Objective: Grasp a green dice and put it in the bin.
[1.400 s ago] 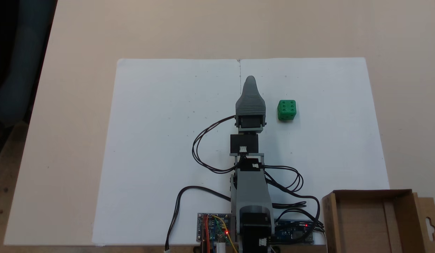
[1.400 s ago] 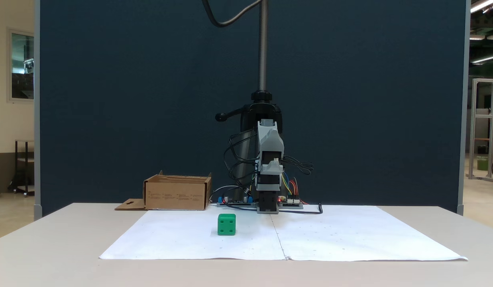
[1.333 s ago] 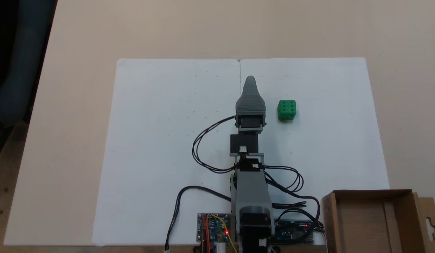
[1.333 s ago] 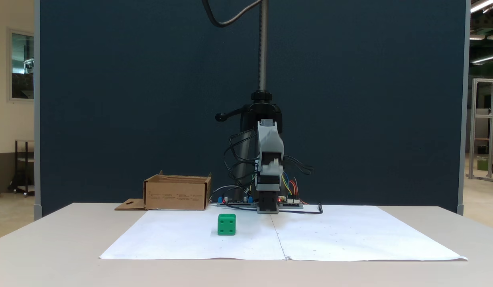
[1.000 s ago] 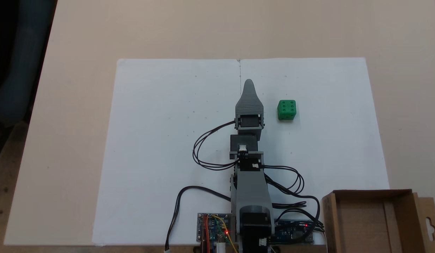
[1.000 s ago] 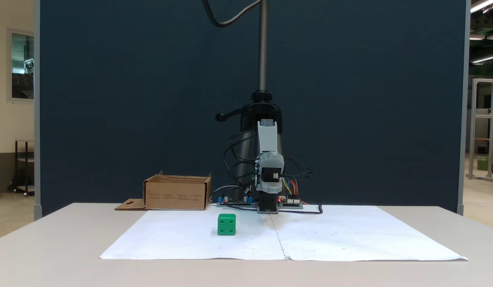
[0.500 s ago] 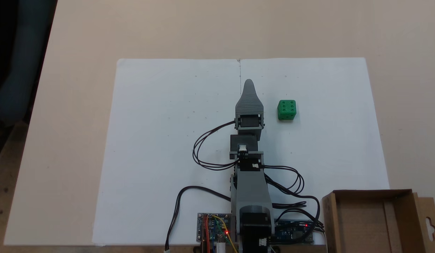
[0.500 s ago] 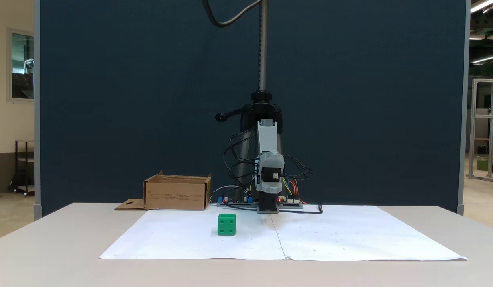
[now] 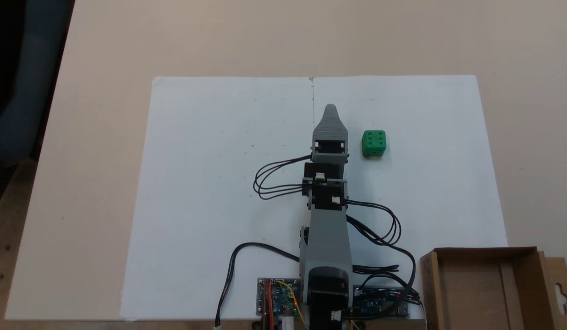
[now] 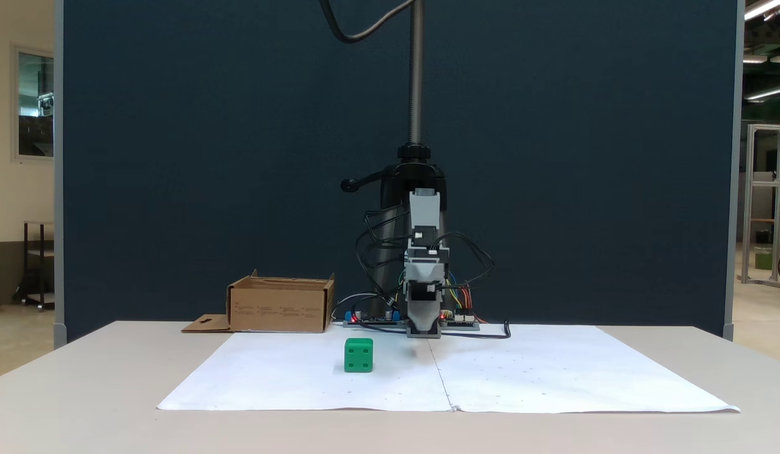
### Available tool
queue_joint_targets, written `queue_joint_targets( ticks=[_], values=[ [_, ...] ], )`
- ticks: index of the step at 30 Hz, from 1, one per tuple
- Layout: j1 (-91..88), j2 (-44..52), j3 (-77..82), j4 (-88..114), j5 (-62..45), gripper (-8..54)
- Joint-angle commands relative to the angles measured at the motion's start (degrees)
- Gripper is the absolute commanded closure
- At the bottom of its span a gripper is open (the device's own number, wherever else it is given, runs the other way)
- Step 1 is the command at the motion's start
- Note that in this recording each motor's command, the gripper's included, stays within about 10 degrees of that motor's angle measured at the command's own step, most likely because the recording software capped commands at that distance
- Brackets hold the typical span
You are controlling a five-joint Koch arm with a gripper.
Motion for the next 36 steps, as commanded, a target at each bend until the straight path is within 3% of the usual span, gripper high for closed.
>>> queue_joint_targets(
  ticks=[1,11,21,30,36],
  values=[
    [2.37,6.5,-5.98,8.09,2.2,1.7],
    [9.23,6.42,-40.61,45.07,10.55,1.5],
    [26.19,-2.29,-49.04,76.88,10.9,1.5],
    [36.47,-8.0,-55.02,100.79,-6.75,-0.2],
    [37.62,-13.97,-57.3,99.4,-17.31,-0.4]
  ],
)
